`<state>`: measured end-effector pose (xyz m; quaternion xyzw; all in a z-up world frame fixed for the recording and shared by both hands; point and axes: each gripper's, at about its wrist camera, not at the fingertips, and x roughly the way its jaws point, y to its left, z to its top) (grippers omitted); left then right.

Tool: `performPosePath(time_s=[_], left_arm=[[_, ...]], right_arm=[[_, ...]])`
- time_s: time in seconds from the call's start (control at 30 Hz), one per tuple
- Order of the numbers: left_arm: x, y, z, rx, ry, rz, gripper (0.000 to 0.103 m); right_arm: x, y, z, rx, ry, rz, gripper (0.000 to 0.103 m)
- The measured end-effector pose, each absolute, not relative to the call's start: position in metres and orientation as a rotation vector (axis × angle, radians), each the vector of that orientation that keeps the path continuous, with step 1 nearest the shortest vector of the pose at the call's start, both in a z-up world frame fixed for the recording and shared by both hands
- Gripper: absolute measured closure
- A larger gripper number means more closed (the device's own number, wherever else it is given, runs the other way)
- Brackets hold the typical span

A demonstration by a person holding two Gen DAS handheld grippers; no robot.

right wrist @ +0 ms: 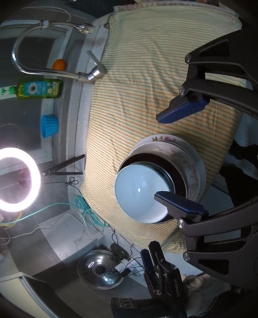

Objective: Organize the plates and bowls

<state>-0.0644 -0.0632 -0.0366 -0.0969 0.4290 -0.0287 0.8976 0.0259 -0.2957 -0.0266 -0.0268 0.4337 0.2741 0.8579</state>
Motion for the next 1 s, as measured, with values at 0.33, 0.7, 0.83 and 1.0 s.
performPosePath(time_s=[0.33,0.7,0.83,1.0], left_arm=[[-0.079,-0.062,-0.022,-0.171,0.866,-0.058,0.028],[-0.081,-0.067,-0.013,-0.152,0.837,-0.072,0.028],[-0.080,-0.069,-0.016,-0.144,0.846,-0.075,0.028],[-0.079,-0.070,-0.015,-0.144,0.846,-0.076,0.028]], right_arm=[[-0.007,-0.288,0.001,-0.082,0.805,0.518,0.009],[-0.018,-0.284,0.007,-0.083,0.780,0.503,0.009],[-0.017,-0.284,0.007,-0.085,0.782,0.502,0.009],[-0.015,-0.284,0.006,-0.088,0.785,0.502,0.009]])
